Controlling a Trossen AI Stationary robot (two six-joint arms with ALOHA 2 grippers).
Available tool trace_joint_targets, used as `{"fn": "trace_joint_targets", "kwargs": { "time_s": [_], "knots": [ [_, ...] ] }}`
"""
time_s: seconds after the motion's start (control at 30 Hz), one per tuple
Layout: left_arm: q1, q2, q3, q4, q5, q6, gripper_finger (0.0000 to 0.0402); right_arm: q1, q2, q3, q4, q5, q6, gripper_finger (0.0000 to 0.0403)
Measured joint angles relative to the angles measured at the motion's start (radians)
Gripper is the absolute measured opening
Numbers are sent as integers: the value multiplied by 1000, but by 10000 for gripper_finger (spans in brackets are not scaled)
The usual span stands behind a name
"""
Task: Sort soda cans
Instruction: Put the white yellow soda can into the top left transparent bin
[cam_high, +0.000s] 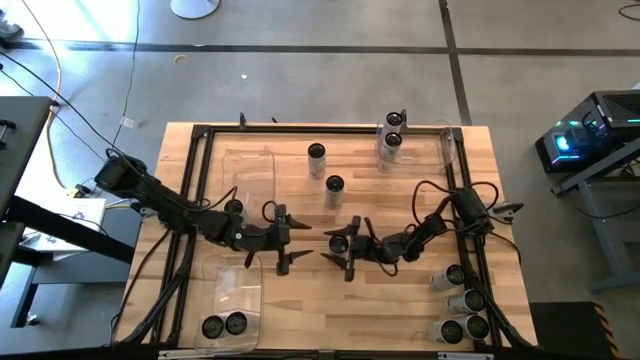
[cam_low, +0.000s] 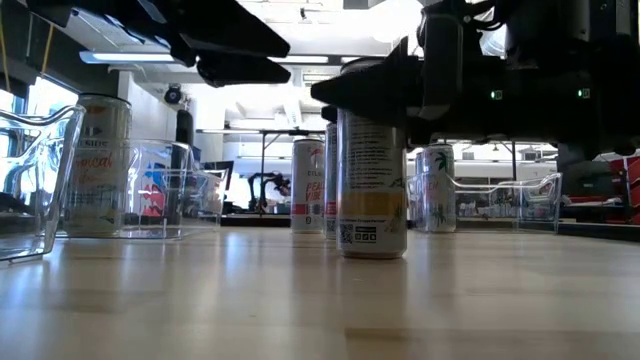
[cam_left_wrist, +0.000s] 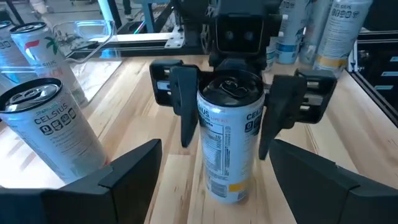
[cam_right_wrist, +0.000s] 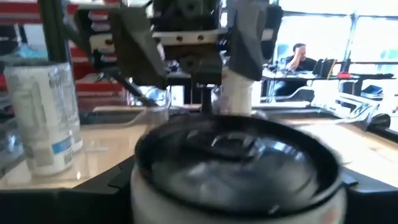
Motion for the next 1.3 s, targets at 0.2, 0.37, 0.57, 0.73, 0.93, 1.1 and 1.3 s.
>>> {"fn": "trace_joint_targets", "kwargs": {
  "time_s": [0.2, 0.37, 0.57, 0.73, 0.93, 1.1, 1.3],
  "knots": [
    [0, 0, 0, 1, 0, 0, 294, 2, -17, 2, 33, 12, -7, 279],
    [0, 0, 0, 0, 0, 0, 294, 30, -82, 2, 33, 9, -59, 279],
    [-11, 0, 0, 20, -1, -3, 294, 104, -219, -4, -12, 45, -212, 279],
    [-18, 0, 0, 55, -1, -1, 294, 187, -409, -59, -237, 157, -255, 279],
    [-17, 82, 21, 131, 43, 52, 294, 257, -630, -117, -779, 174, 70, 279],
    [-1, 198, 138, 56, 53, 95, 294, 243, -651, -117, -1066, 178, 347, 279],
    [34, 279, 267, -109, 29, 77, 294, 141, -594, -117, -1155, 210, 497, 279]
  ]
}}
